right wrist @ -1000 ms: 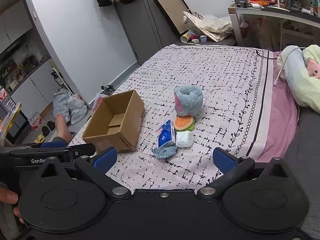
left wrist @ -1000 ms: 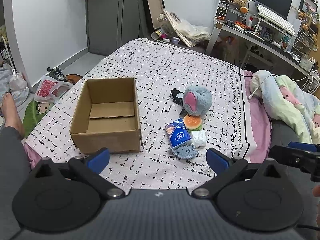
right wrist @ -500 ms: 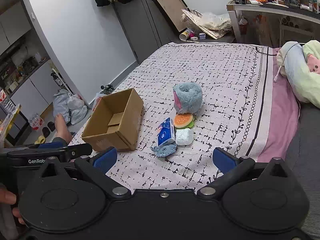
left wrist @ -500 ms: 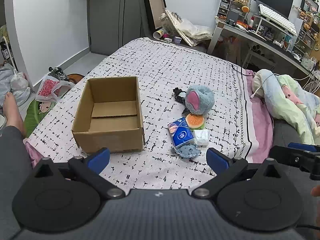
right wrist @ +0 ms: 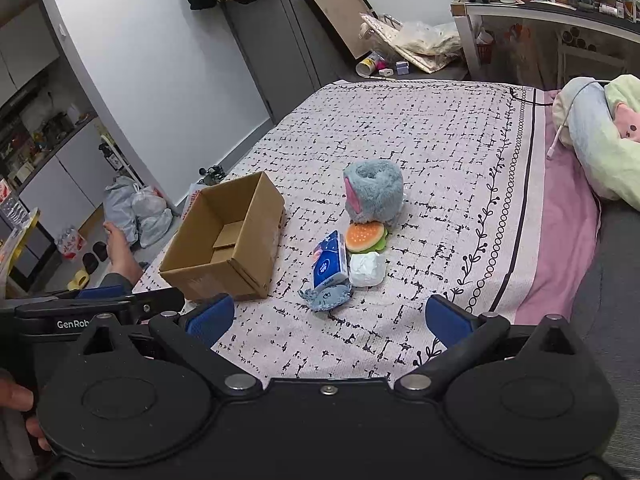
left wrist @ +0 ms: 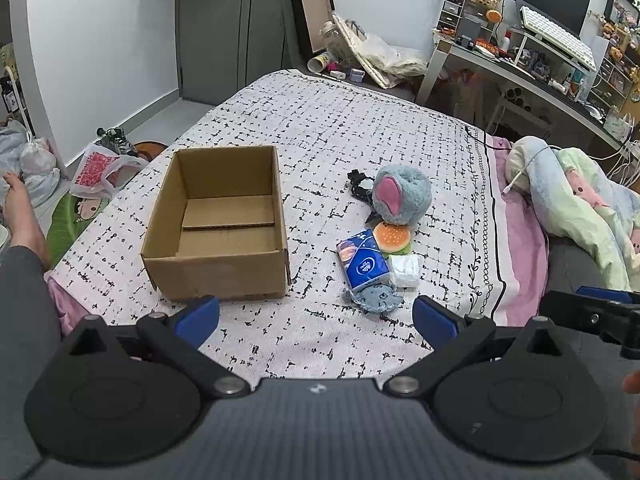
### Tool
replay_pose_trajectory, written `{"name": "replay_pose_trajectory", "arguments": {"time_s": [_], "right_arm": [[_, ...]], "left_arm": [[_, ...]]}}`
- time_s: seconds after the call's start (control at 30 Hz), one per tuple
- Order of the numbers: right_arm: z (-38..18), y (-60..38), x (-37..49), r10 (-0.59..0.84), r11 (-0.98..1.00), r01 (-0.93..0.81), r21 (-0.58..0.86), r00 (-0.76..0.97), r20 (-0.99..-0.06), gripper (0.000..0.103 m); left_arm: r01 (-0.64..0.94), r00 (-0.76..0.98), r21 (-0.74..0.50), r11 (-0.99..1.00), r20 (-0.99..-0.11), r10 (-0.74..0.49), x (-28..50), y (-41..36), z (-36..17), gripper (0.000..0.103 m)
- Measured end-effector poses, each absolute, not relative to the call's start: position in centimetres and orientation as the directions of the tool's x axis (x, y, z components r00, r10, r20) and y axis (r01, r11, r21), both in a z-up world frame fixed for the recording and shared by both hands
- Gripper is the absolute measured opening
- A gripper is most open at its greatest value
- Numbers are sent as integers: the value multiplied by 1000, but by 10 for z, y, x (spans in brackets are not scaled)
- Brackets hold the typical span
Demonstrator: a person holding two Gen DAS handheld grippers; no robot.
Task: Organize soft objects
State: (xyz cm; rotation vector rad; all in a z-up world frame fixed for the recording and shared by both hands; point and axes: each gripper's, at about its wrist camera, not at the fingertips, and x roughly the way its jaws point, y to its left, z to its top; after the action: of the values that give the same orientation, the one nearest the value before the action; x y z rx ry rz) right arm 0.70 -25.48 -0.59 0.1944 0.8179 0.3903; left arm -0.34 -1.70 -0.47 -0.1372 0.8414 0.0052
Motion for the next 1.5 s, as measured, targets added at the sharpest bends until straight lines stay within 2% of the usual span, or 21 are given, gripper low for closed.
{"name": "replay_pose_trajectory", "arguments": {"time_s": [0.87,1.13,1.5], "right_arm": [[-15,-258,22,424,905,-261,335,610,-669,103],[-17,-266,48,428,901,-235,364,616,-661,103],[-39,-283,90,445,882,-169,440,603,-662,102]], "left_arm": [[-65,677,-117,991,-735,-43,11,-17,-15,102],[-66,705,-123,990,-708,-41,27,-20,-11,102],[-57,673,-156,986,-735,-77,61,-33,-32,100]]}}
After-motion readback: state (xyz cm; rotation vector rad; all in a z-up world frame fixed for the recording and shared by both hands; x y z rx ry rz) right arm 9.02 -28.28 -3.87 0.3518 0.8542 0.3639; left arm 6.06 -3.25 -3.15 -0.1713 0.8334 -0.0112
